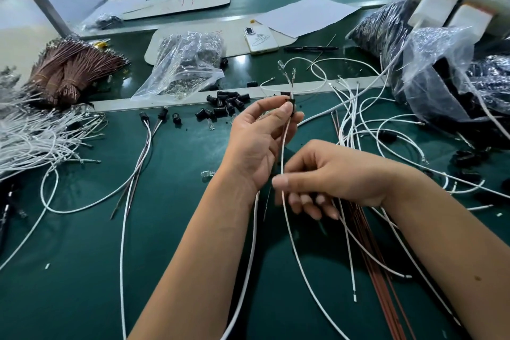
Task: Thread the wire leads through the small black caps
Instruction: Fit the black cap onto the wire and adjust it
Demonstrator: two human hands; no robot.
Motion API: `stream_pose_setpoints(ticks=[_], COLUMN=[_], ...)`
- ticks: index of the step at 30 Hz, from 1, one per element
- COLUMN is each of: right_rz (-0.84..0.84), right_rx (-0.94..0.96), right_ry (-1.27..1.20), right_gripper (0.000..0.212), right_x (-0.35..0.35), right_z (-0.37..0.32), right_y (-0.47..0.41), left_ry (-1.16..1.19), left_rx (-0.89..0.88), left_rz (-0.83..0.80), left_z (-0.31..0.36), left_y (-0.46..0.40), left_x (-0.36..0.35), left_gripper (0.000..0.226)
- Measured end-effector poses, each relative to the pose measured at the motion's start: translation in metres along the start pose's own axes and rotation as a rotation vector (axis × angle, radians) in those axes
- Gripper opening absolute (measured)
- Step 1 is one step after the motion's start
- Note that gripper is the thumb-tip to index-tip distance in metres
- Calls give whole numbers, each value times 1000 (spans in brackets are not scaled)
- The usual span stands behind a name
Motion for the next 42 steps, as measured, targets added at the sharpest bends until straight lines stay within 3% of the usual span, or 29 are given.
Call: stream_pose_setpoints(ticks=[5,15,18,20,22,26,30,33,35,42], right_rz=[244,338,547,757,843,820,807,761,737,665], right_rx=[164,174,282,445,586,604,547,537,515,497], right_ry=[-174,-189,-174,-135,-90,-56,-157,-257,-312,-498], right_gripper=[28,31,32,23,13,4,11,14,17,10], right_x=[10,16,28,37,39,36,40,39,38,40], right_z=[0,5,3,3,2,3,5,3,3,1], right_y=[-5,-8,-6,-4,-3,-6,-6,-7,-7,-7], left_ry=[-88,-155,-171,-189,-247,-352,-260,-232,-236,-176], left_rx=[-37,-94,-136,-149,-153,-120,3,55,67,54], left_rz=[-12,-46,-36,-34,-56,-131,-179,-187,-195,-255], left_z=[-1,-1,-3,-3,-4,-8,-5,-3,-3,-3], left_y=[2,3,1,0,-1,1,3,2,3,4], left_x=[-1,1,1,4,7,5,3,4,2,4], left_gripper=[14,17,18,19,20,21,7,13,4,18])
Point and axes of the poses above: each hand's wrist, its own y-axis away from the middle knuckle, its own x-axis out of the back of the hand, z = x × y, the point moved 1 cm from there along -y, towards the middle knuckle, and after that the axes turned 10 degrees about -y, right-handed, at the moved point
